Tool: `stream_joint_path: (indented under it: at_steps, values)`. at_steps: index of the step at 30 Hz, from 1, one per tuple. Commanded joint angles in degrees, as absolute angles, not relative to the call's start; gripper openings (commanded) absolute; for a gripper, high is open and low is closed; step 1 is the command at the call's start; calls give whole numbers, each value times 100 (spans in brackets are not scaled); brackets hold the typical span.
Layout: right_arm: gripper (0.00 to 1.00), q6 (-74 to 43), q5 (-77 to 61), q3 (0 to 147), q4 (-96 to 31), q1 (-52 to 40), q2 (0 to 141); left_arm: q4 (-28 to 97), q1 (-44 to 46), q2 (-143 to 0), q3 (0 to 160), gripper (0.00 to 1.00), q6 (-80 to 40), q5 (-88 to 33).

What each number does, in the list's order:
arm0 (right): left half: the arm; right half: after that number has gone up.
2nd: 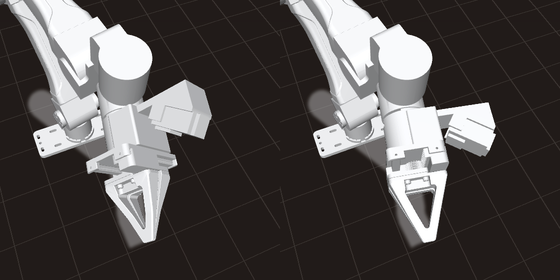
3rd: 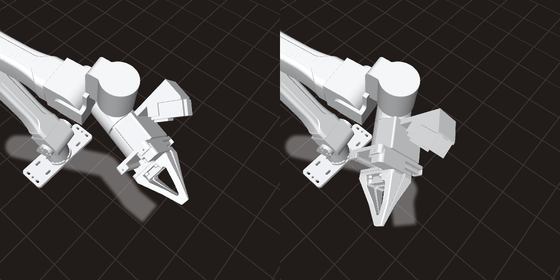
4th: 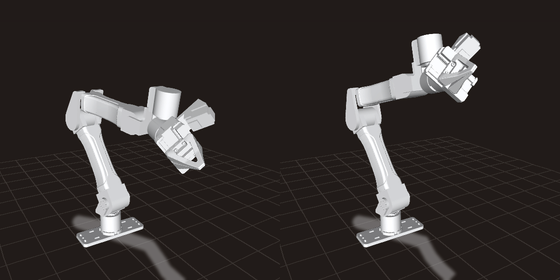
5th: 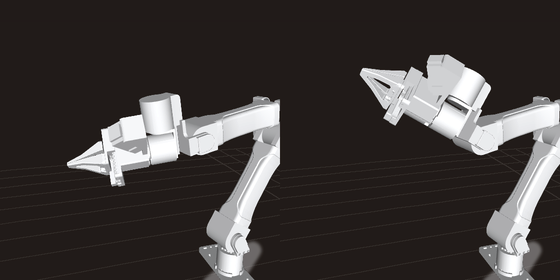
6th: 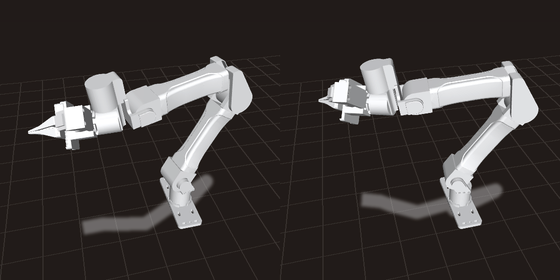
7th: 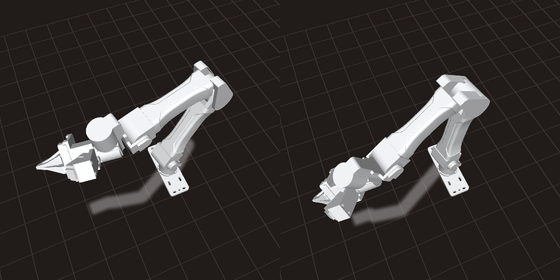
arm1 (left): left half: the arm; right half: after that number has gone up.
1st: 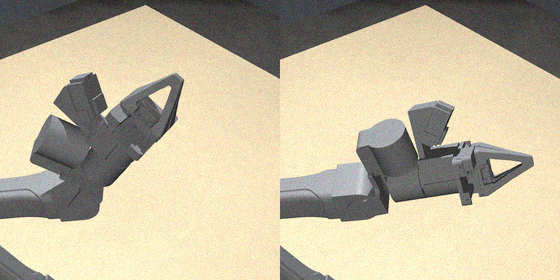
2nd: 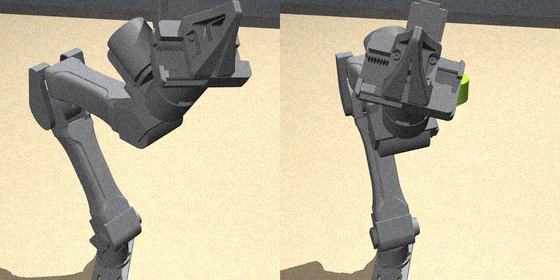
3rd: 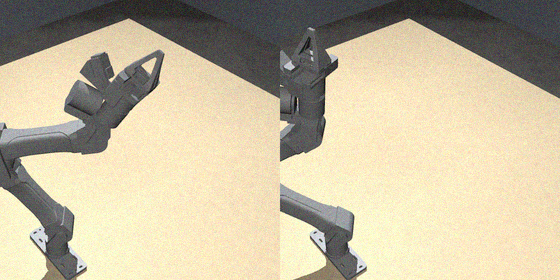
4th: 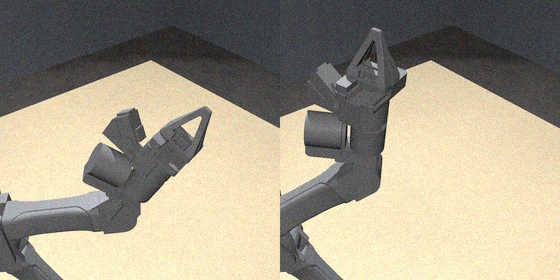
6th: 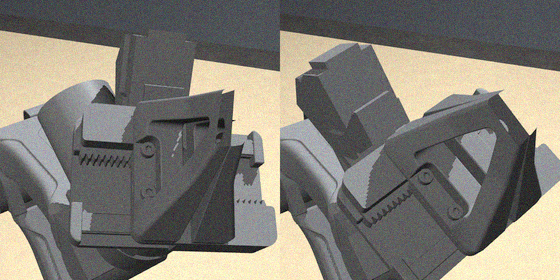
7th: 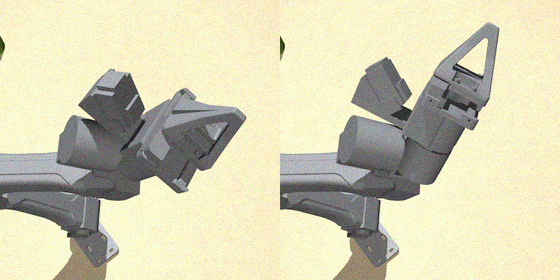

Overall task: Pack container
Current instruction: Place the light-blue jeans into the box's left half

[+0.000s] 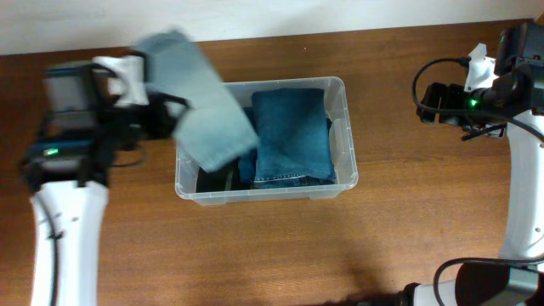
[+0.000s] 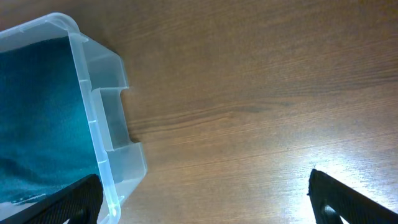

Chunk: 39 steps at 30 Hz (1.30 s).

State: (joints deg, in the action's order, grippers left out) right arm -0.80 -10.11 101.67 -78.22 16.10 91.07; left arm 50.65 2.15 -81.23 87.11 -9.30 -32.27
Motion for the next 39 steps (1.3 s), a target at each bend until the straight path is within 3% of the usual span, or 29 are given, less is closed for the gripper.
stream_joint_path:
  at_steps: [1,12,19,29,30,32,33,34,36,39]
  values:
    - [98,-25,-982,10114,-7828,1614,9139,5155,803,-8324,8801,0,231,-2932]
    - [99,-23,-982,10114,-7826,1616,9139,5352,1059,-9531,8801,0,764,-1542]
    - [98,-21,-982,10114,-7828,1616,9139,5749,1061,-10296,8801,0,762,-1393]
    - [98,-21,-982,10114,-7826,1616,9139,6025,1061,-10414,8801,0,711,-67]
    - [98,-21,-982,10114,-7826,1616,9139,6027,1061,-10414,8801,4,716,-62]
    - [98,-21,-982,10114,-7826,1616,9139,6007,1061,-10414,8801,52,718,-62]
    - [98,-21,-982,10114,-7826,1616,9139,5979,1061,-10414,8803,68,718,-62]
    - [98,-23,-982,10114,-7826,1616,9139,5940,1061,-10414,8809,77,718,-62]
    - [98,-21,-982,10114,-7826,1614,9139,5948,1061,-10414,8921,84,716,-64]
    - [98,-23,-980,10114,-7828,1616,9139,6051,1072,-10368,9286,85,716,-64]
